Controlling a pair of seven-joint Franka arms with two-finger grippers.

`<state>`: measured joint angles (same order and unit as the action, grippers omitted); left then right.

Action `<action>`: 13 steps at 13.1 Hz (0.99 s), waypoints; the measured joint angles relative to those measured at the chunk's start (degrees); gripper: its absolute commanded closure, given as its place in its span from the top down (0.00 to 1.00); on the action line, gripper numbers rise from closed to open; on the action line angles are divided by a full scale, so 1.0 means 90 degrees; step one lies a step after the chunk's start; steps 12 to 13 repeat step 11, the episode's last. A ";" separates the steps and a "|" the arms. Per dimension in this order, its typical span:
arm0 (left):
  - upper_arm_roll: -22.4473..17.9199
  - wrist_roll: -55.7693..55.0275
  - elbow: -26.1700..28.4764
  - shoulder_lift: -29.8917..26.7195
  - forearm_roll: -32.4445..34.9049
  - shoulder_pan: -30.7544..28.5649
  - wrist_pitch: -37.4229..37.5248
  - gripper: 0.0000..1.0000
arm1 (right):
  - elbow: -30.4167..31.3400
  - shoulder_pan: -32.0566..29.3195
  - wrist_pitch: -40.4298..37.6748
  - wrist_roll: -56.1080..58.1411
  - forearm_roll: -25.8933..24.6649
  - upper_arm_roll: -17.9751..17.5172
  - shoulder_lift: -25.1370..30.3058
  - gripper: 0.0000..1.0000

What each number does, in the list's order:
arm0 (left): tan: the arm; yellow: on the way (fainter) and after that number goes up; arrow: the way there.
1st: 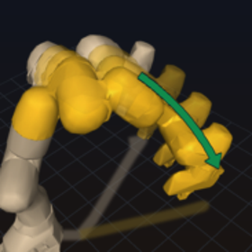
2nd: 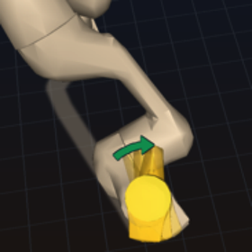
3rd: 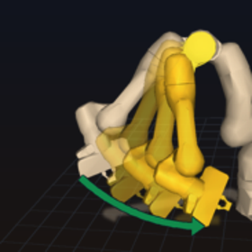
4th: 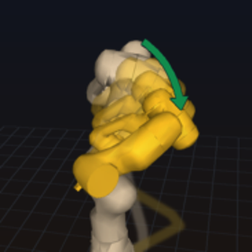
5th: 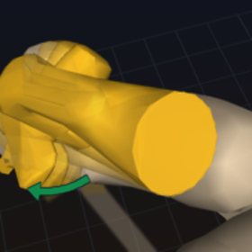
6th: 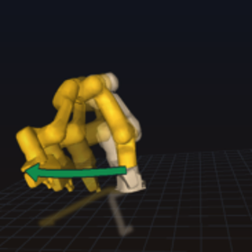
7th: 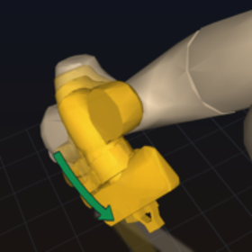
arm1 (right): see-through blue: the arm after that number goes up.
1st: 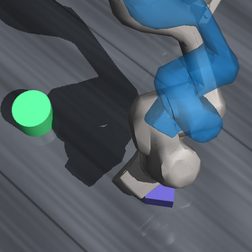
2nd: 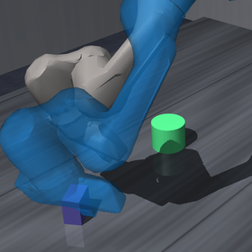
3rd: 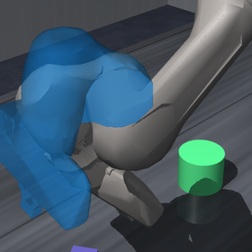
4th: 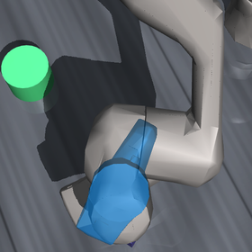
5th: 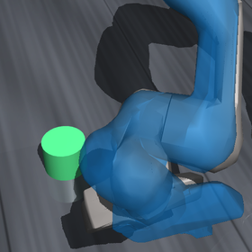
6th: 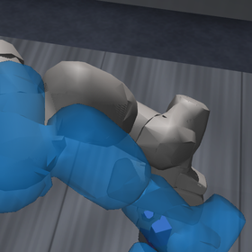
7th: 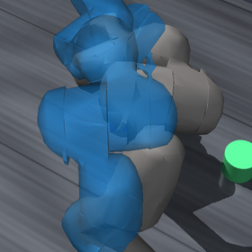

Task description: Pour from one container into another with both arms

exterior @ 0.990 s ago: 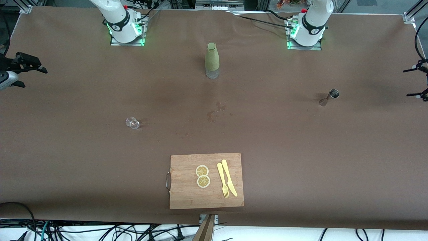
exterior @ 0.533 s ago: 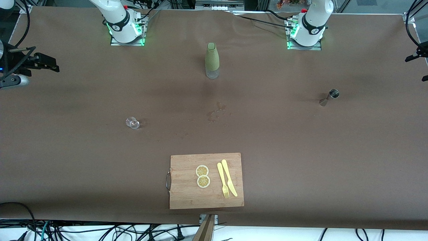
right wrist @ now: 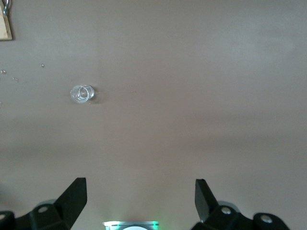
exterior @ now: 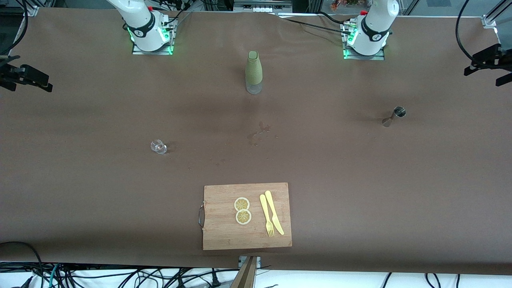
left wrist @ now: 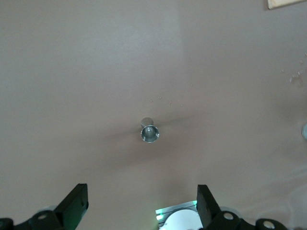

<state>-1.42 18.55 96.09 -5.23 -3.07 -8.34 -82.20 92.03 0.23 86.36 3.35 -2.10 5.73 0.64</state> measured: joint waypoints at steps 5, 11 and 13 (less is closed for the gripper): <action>0.0825 -0.1880 -0.0004 -0.0077 0.0280 0.0234 -0.0041 1.00 | 0.0006 0.0002 0.0198 -0.0142 0.0045 0.0026 -0.0018 1.00; 0.0732 -0.1913 -0.0016 -0.0081 0.0281 0.0241 -0.0196 1.00 | -0.0073 0.0060 0.0286 -0.0160 0.0085 -0.0044 -0.0022 1.00; 0.0732 -0.1913 -0.0016 -0.0081 0.0281 0.0241 -0.0196 1.00 | -0.0073 0.0060 0.0286 -0.0160 0.0085 -0.0044 -0.0022 1.00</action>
